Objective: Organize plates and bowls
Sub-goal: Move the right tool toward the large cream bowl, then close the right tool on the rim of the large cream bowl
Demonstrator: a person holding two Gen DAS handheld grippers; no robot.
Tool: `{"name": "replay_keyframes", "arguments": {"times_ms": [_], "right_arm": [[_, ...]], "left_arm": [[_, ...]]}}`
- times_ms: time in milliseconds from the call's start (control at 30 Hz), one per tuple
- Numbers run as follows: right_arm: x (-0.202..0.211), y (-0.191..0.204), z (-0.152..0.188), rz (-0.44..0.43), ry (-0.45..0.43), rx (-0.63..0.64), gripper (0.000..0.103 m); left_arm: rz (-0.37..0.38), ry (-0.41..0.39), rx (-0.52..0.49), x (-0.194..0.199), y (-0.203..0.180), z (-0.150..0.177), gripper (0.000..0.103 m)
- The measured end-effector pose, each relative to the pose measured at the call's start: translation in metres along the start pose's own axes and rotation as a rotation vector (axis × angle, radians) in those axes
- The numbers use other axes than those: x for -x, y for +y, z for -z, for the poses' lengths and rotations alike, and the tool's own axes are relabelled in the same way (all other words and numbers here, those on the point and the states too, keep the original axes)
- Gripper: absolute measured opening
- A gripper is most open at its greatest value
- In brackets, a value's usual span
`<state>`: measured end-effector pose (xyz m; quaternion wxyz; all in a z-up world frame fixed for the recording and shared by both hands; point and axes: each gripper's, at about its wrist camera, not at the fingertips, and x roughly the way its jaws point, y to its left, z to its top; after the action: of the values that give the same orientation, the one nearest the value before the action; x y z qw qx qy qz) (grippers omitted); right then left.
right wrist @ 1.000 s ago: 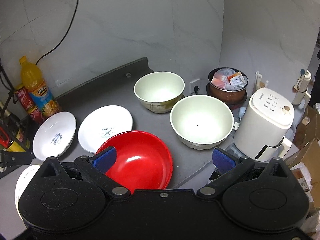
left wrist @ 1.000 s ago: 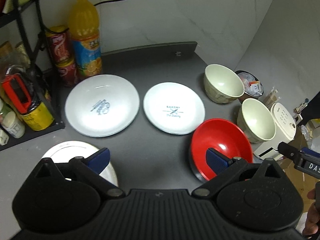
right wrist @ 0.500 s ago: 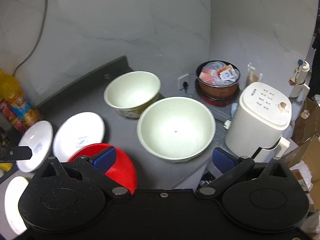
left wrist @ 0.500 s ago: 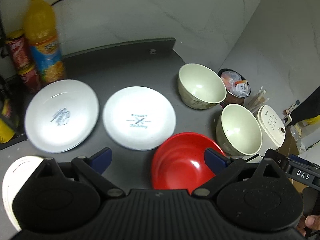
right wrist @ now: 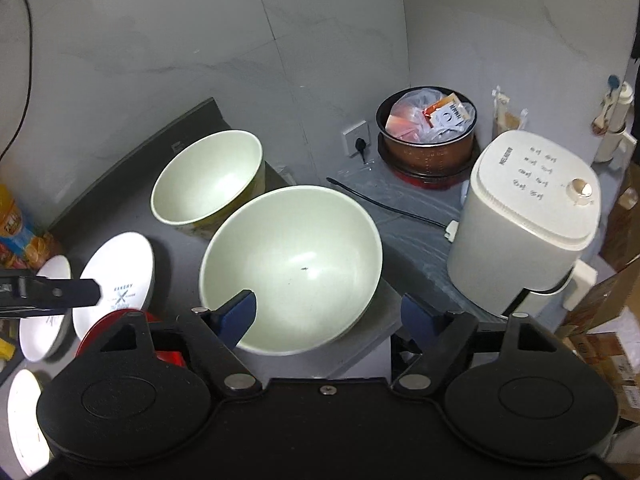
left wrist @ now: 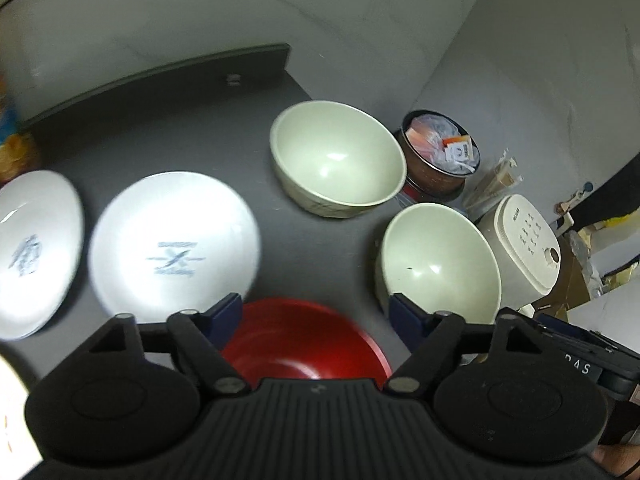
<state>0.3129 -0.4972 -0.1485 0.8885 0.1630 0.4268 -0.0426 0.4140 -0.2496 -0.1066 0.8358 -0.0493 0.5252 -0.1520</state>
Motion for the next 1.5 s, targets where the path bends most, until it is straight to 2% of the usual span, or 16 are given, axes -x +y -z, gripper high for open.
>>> {"name": "replay_keyframes", "arguments": {"times_ms": [200,300,500,700,833,900,1000,1067,1333,1500], "right_arm": [[-0.038,-0.016,-0.010,0.004,0.060,0.001,0.076],[-0.053,-0.021,-0.017,0.004,0.084,0.008,0.072],[-0.074,-0.028,-0.026,-0.008,0.116,0.023,0.069],[-0.095,-0.030,-0.029,-0.040,0.169,0.045,0.048],[-0.104,-0.030,-0.028,-0.059,0.199,0.032,0.027],[-0.105,-0.027,-0.028,-0.056,0.199,0.047,0.027],[-0.101,-0.027,-0.029,-0.075,0.188,0.049,0.022],[-0.098,-0.028,-0.029,-0.084,0.180,0.051,0.021],[-0.082,-0.024,-0.032,-0.096,0.132,0.074,0.017],[-0.064,-0.016,-0.034,-0.106,0.081,0.083,0.016]], "left_arm": [[0.018,0.057,-0.003,-0.044,-0.026,-0.014,0.062],[0.023,0.097,0.011,-0.068,-0.037,-0.018,0.057],[0.010,0.160,0.041,-0.105,-0.046,-0.023,0.051],[-0.004,0.207,0.085,-0.130,-0.045,-0.024,0.032],[-0.004,0.250,0.121,-0.146,-0.042,-0.024,0.021],[0.000,0.263,0.132,-0.152,-0.041,-0.023,0.015],[0.024,0.283,0.149,-0.155,-0.043,-0.021,0.014],[0.007,0.274,0.132,-0.154,-0.045,-0.021,0.014],[0.033,0.221,0.153,-0.140,-0.030,-0.018,0.014],[0.050,0.169,0.179,-0.116,-0.019,-0.017,0.008]]}}
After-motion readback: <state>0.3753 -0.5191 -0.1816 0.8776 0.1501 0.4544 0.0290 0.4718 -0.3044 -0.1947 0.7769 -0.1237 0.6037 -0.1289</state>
